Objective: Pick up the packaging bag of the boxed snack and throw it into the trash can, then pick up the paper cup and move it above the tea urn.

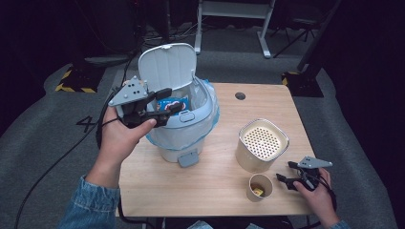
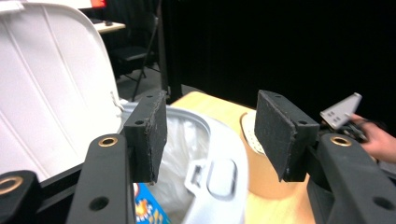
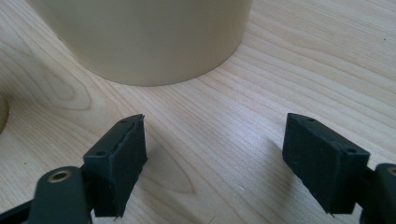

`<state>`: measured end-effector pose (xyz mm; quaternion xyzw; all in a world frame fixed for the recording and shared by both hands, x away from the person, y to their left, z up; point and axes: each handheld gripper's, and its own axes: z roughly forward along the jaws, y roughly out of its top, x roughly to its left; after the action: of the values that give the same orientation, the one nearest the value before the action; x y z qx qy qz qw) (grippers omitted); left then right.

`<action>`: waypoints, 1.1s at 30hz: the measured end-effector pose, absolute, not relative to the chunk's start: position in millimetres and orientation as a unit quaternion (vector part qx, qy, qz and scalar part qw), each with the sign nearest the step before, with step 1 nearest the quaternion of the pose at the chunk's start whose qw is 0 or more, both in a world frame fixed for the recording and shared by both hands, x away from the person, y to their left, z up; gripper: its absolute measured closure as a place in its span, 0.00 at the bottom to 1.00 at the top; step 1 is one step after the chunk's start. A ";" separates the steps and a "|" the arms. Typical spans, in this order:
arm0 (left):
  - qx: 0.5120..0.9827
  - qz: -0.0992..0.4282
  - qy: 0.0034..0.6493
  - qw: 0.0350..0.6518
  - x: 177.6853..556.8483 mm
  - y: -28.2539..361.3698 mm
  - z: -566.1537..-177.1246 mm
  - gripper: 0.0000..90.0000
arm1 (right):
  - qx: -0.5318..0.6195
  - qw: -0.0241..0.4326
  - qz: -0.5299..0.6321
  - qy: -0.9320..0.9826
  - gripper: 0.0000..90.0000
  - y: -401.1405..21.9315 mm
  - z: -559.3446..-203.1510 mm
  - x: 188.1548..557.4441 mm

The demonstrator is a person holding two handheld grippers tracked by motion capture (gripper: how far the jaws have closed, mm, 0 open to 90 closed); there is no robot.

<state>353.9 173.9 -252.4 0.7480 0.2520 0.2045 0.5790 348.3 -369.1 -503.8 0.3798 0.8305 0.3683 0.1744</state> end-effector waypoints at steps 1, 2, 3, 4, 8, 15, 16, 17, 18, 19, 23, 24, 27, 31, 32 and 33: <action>0.750 0.203 0.250 0.578 351.5 175.8 -254.0 0.50 | 0.380 0.174 0.368 0.830 0.24 -369.1 -503.9 348.3; 0.752 0.202 0.248 0.576 349.5 177.4 -255.7 0.49 | 0.380 0.175 0.368 0.830 0.24 -369.0 -503.9 348.2; 0.752 0.202 0.248 0.576 349.5 177.4 -255.7 0.49 | 0.380 0.175 0.368 0.830 0.24 -369.0 -503.9 348.2; 0.757 0.198 0.246 0.572 345.6 179.6 -260.2 0.49 | 0.379 0.176 0.368 0.831 0.24 -368.9 -503.8 348.1; 0.762 0.192 0.241 0.570 336.1 183.3 -273.5 0.48 | 0.379 0.176 0.368 0.831 0.24 -368.9 -503.8 348.1; 0.770 0.170 0.243 0.565 323.8 189.5 -299.4 0.47 | 0.372 0.178 0.368 0.833 0.24 -368.0 -503.2 344.2; 0.772 0.168 0.244 0.562 321.7 191.1 -304.2 0.47 | 0.370 0.177 0.366 0.835 0.24 -368.0 -502.6 343.3; 0.771 0.159 0.248 0.564 316.8 194.0 -313.4 0.47 | 0.369 0.177 0.363 0.837 0.24 -367.9 -501.9 342.3; 0.771 0.159 0.248 0.564 316.8 194.0 -313.4 0.47 | 0.368 0.177 0.362 0.838 0.25 -368.1 -501.0 341.1; 0.770 0.153 0.251 0.566 313.9 194.9 -317.9 0.46 | 0.370 0.175 0.361 0.838 0.26 -368.9 -499.9 340.1; 0.779 0.147 0.255 0.554 303.9 198.3 -336.8 0.46 | 0.370 0.165 0.360 0.841 0.27 -372.3 -495.3 335.9; 0.782 0.146 0.258 0.549 302.1 199.5 -341.7 0.46 | 0.370 0.165 0.360 0.841 0.27 -372.3 -495.3 335.9; 0.786 0.144 0.267 0.539 300.2 204.6 -360.5 0.46 | 0.366 0.161 0.358 0.844 0.28 -372.9 -493.9 332.6; 0.799 0.156 0.274 0.512 300.8 210.3 -379.6 0.47 | 0.372 0.163 0.358 0.840 0.27 -373.2 -490.6 329.0; 0.803 0.157 0.279 0.504 300.5 213.4 -389.5 0.47 | 0.373 0.164 0.359 0.840 0.27 -373.6 -488.9 328.0; 0.803 0.157 0.279 0.504 300.5 213.4 -389.5 0.47 | 0.373 0.164 0.359 0.840 0.27 -373.6 -488.9 328.0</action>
<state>300.5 213.4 -389.5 0.8026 0.2787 0.1568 0.5036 328.0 -373.6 -488.9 0.3733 0.8397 0.3586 0.1641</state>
